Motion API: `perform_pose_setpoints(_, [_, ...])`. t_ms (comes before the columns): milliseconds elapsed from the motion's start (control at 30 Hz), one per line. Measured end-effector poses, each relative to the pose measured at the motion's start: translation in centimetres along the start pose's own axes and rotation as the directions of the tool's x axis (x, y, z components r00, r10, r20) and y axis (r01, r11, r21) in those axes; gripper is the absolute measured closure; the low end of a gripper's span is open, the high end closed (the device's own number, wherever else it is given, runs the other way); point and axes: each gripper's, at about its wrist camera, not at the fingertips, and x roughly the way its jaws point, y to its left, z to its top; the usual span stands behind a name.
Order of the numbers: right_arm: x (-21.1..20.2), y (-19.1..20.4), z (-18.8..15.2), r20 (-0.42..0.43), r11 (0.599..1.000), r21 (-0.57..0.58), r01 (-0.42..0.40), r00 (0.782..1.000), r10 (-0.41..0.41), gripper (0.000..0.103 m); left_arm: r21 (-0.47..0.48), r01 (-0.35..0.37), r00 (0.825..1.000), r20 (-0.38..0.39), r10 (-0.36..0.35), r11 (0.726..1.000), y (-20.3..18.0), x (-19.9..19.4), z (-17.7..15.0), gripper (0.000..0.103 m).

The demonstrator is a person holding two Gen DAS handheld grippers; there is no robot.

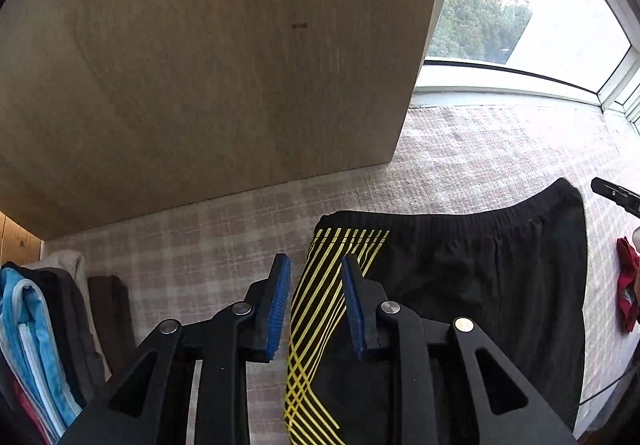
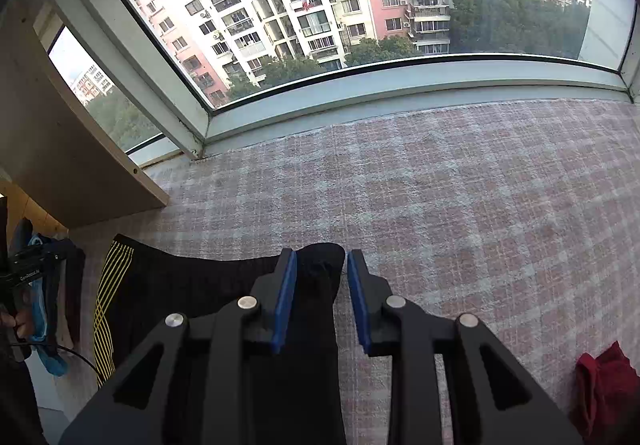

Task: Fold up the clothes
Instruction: 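Lower the black jacket flat onto the blanket and open both grippers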

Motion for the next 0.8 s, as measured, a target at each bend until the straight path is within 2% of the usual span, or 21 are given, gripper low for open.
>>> perform_pose_setpoints(100, [-2.4,0.0,-2.6,-0.011,0.999,-0.028,-0.026,1.000,0.026,0.077,0.009,-0.035,0.999,0.013,0.034,0.999,0.9,-2.2,-1.4,0.077])
perform_pose_setpoints(167, [-4.5,0.1,-5.9,-0.021,0.996,-0.088,-0.003,1.000,0.002,0.077,0.064,-0.041,0.999,0.022,0.040,0.997,0.9,-4.2,-4.6,0.077])
perform_pose_setpoints(233, [-6.9,0.6,-10.4,-0.031,0.991,-0.130,0.008,0.999,-0.012,0.077,0.107,-0.033,0.999,0.031,0.030,0.994,1.1,-6.5,-9.7,0.072])
perform_pose_setpoints(267, [-7.9,1.0,-12.7,-0.045,0.990,-0.144,-0.002,0.999,-0.005,0.077,0.118,-0.021,1.000,0.022,0.019,0.993,1.2,-7.4,-12.6,0.065])
perform_pose_setpoints(300, [-8.8,1.6,-15.2,-0.069,0.988,-0.154,-0.027,0.997,0.017,0.077,0.120,-0.001,1.000,0.001,0.001,0.993,1.3,-7.9,-15.7,0.062])
perform_pose_setpoints(400, [-10.1,5.2,-22.5,-0.154,0.976,-0.184,-0.120,0.984,0.092,0.077,0.096,0.037,0.994,-0.101,-0.027,0.995,1.5,-7.9,-25.2,0.062])
perform_pose_setpoints(467, [-10.0,8.9,-26.8,-0.201,0.960,-0.215,-0.177,0.970,0.134,0.077,0.051,0.061,0.983,-0.176,-0.052,0.997,1.4,-7.1,-30.5,0.062])
perform_pose_setpoints(533, [-9.2,12.8,-29.7,-0.245,0.943,-0.229,-0.242,0.952,0.185,0.077,0.016,0.088,0.966,-0.246,-0.081,0.996,1.1,-6.1,-34.6,0.062])
perform_pose_setpoints(600, [-7.8,16.5,-31.5,-0.287,0.927,-0.234,-0.293,0.932,0.222,0.077,0.020,0.112,0.960,-0.261,-0.103,0.993,0.3,-5.5,-36.6,0.062])
perform_pose_setpoints(700, [-5.5,20.5,-32.9,-0.332,0.931,-0.221,-0.292,0.920,0.210,0.077,0.012,0.151,0.962,-0.233,-0.144,0.988,-0.4,-5.1,-37.5,0.062])
perform_pose_setpoints(800, [-3.5,22.4,-33.6,-0.380,0.950,-0.131,-0.283,0.900,0.216,0.077,0.000,0.168,0.966,-0.199,-0.165,0.986,-0.5,-4.8,-37.1,0.062])
